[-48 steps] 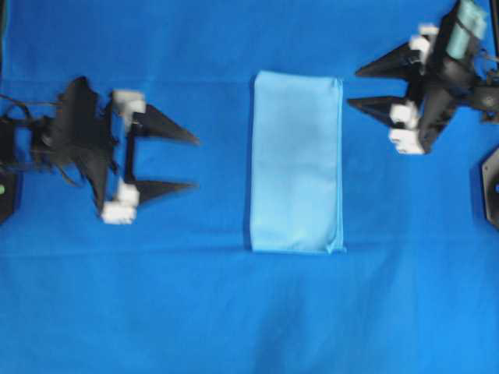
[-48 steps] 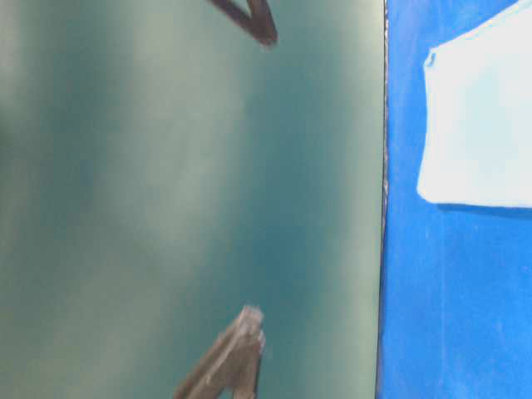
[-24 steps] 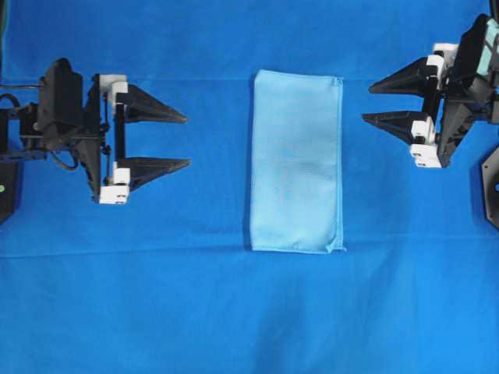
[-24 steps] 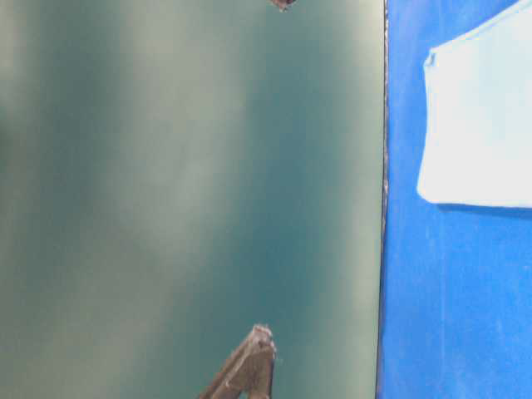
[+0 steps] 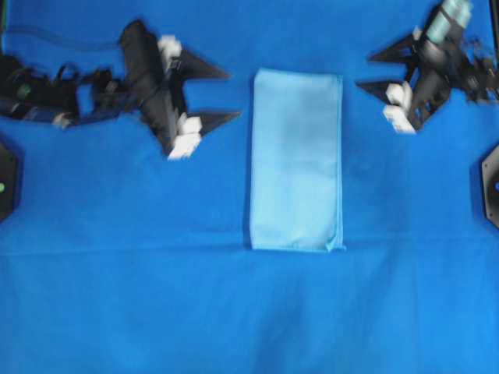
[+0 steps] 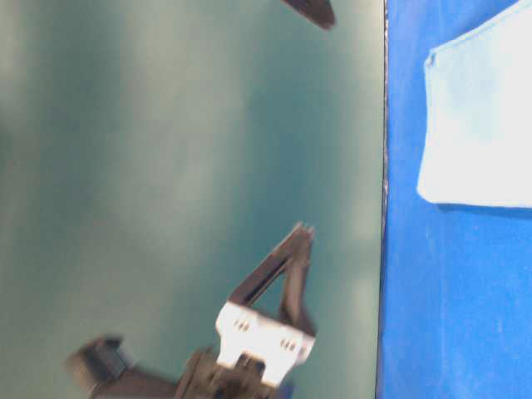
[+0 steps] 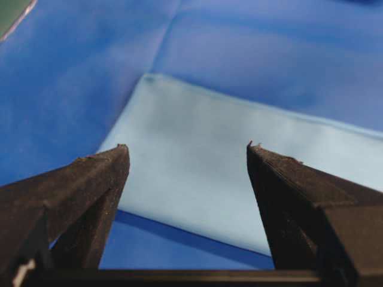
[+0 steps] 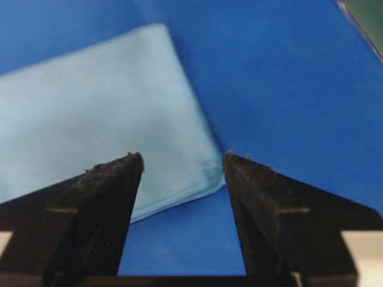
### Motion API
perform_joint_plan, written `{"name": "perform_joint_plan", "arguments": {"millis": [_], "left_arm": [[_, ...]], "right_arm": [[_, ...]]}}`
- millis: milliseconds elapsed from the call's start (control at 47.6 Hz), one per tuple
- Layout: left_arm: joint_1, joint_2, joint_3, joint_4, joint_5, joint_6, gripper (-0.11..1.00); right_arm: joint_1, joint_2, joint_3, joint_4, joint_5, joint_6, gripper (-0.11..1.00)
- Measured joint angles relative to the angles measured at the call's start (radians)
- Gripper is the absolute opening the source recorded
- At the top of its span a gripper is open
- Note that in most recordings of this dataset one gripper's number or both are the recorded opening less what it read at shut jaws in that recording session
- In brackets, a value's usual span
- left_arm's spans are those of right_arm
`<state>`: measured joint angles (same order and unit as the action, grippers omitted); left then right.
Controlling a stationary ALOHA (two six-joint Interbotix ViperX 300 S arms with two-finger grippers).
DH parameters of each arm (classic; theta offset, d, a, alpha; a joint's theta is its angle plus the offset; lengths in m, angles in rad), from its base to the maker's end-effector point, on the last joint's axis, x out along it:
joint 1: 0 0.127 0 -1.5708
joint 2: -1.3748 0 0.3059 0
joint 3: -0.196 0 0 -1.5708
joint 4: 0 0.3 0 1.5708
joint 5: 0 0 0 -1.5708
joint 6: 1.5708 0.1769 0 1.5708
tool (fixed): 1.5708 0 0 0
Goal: Fold the light blue towel.
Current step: 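Move both grippers to the strip's far corners and pinch them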
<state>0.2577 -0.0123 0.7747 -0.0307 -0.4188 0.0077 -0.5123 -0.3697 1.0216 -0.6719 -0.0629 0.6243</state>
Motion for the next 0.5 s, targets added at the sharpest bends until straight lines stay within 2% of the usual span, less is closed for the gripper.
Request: {"name": "perform_joint_plan", "arguments": {"millis": [273, 504], "left_arm": [[0.112, 0.224, -0.130, 0.002, 0.014, 0.002, 0.76], [0.140, 0.362, -0.202, 0.002, 0.012, 0.002, 0.75]], "right_arm": [[-0.072, 0.242, -0.084, -0.025, -0.011, -0.002, 0.60], [-0.075, 0.371, -0.118, -0.026, -0.066, -0.002, 0.60]]}}
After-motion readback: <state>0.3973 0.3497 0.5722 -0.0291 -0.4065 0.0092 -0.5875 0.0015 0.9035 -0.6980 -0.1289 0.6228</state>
